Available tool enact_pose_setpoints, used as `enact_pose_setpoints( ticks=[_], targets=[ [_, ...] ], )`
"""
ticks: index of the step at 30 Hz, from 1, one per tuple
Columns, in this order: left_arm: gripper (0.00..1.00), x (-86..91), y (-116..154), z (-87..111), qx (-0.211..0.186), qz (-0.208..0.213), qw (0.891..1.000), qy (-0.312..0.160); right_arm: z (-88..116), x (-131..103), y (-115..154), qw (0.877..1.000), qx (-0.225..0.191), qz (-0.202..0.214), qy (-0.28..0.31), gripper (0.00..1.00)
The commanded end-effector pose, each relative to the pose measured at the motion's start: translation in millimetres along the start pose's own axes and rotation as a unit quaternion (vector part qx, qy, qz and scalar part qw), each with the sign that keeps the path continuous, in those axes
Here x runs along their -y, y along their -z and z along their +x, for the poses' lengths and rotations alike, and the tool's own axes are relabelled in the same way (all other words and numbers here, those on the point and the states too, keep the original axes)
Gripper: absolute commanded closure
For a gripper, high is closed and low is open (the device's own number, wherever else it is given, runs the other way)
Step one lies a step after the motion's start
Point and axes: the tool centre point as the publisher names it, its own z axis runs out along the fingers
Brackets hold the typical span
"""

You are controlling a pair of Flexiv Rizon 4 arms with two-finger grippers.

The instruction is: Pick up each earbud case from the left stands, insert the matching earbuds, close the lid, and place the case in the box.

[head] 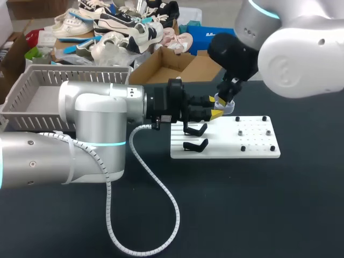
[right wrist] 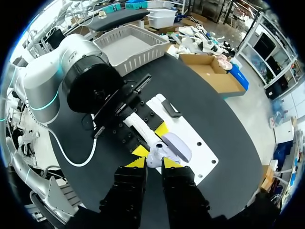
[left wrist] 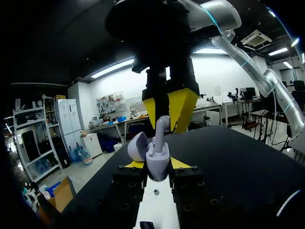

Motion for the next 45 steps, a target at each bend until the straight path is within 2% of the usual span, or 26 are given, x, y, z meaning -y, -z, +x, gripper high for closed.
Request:
enact_pose_setpoints(
  ticks=[1,23,28,31,45],
  targets=[
    [1.0,1.5,-0.6,-0.1,0.0,-0.004,1.0,-0.001,-4.5,1.8,-2.6,1.0,-0.004,-0.002,0.0,1.0],
    [1.0,1.5,-0.6,-0.1,0.0,-0.004,1.0,-0.001,-5.3,5.2,-6.9,1.0,-0.011,-0.001,-0.004,1.0],
    [1.0,1.5,-0.6,-0.1,0.0,-0.004,1.0,-0.001,-5.6,4.4,-8.5,1.0,-0.018,0.002,-0.001,1.0],
    [1.0,1.5,-0.6,-0.1,0.0,-0.004,1.0,-0.001,-6.6,2.6,-9.9,0.999,-0.028,0.017,0.005,1.0],
    [1.0,1.5,-0.6,-0.1,0.0,-0.004,1.0,-0.001,-8.1,1.2,-15.2,0.999,-0.041,0.018,0.006,1.0]
  ],
)
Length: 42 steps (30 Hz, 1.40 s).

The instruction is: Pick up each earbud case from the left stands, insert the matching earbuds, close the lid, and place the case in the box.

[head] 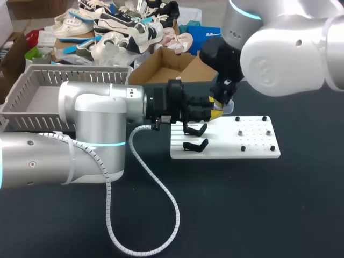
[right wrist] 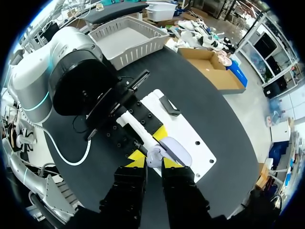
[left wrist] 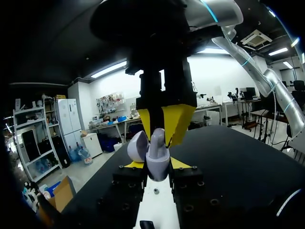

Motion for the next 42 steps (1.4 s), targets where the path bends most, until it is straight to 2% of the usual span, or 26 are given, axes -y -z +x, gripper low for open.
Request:
enact_pose_setpoints(
  ticks=[1,39,42],
  targets=[
    [1.0,1.4,-1.3,-1.4,0.001,-0.004,1.0,-0.001,-3.9,-0.9,-3.2,1.0,-0.005,-0.002,0.0,1.0],
    [1.0,1.4,-1.3,-1.4,0.001,-0.004,1.0,-0.001,3.7,2.2,-6.1,0.999,0.009,-0.018,-0.025,1.0],
    [1.0,1.4,-1.3,-1.4,0.001,-0.004,1.0,-0.001,3.5,3.2,-5.8,0.999,0.01,-0.02,-0.026,0.91]
  ],
)
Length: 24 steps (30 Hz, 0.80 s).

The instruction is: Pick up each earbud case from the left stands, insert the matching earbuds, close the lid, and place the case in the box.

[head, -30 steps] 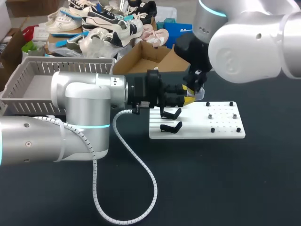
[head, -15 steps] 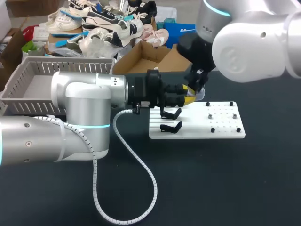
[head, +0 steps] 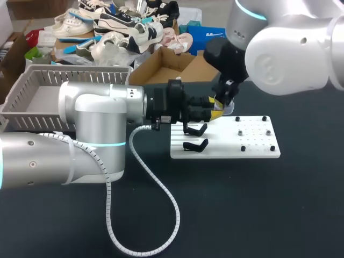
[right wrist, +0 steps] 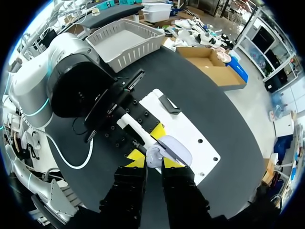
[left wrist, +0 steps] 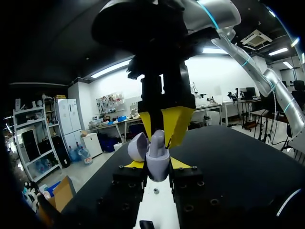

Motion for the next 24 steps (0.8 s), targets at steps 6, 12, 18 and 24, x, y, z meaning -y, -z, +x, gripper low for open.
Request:
enact_pose_setpoints(
  ticks=[6,12,18,24],
  targets=[
    [1.0,1.1,-1.0,-2.4,0.0,-0.003,1.0,-0.001,-0.5,2.4,-1.7,1.0,0.003,-0.004,-0.002,0.73],
    [1.0,1.1,-1.0,-2.4,0.0,-0.003,1.0,-0.001,-1.2,2.3,-1.1,1.0,0.004,-0.004,-0.003,0.72],
    [1.0,1.1,-1.0,-2.4,0.0,-0.003,1.0,-0.001,-1.5,0.8,1.5,1.0,0.006,-0.002,-0.001,0.72],
    [1.0,1.1,-1.0,-2.4,0.0,-0.003,1.0,-0.001,-0.3,0.6,6.2,1.0,0.008,0.004,-0.002,0.72]
  ],
)
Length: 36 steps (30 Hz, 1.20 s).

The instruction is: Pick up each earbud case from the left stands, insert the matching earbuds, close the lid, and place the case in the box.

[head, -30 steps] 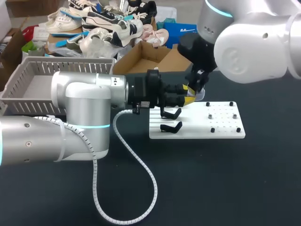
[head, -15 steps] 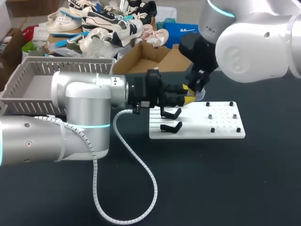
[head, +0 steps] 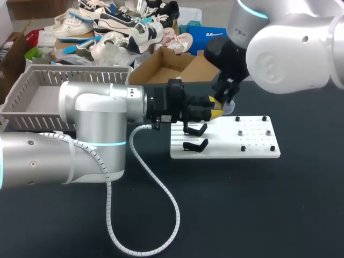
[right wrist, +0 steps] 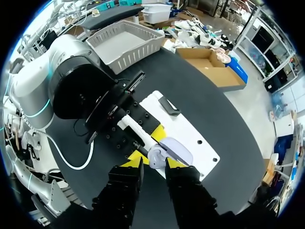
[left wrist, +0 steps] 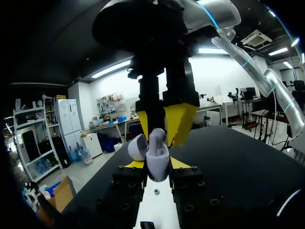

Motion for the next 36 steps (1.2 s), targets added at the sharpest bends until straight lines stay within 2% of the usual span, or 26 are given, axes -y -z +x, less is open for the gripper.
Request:
enact_pose_setpoints(
  ticks=[1,12,16,22,36],
  targets=[
    [1.0,2.3,-0.4,-0.8,0.0,-0.003,1.0,-0.001,2.7,0.1,3.3,1.0,0.003,0.004,-0.002,0.72],
    [1.0,2.3,-0.4,-0.8,0.0,-0.003,1.0,-0.001,5.3,-0.4,5.3,1.0,-0.001,0.006,-0.007,0.71],
    [1.0,2.3,-0.4,-0.8,0.0,-0.003,1.0,-0.001,6.5,0.6,17.3,1.0,0.011,0.017,-0.009,0.7],
    [1.0,2.3,-0.4,-0.8,0.0,-0.003,1.0,-0.001,1.0,13.7,27.5,0.999,0.037,0.026,-0.029,0.69],
    [1.0,2.3,-0.4,-0.8,0.0,-0.003,1.0,-0.001,-15.8,51.2,20.1,0.995,0.073,0.023,-0.07,0.69]
  ],
)
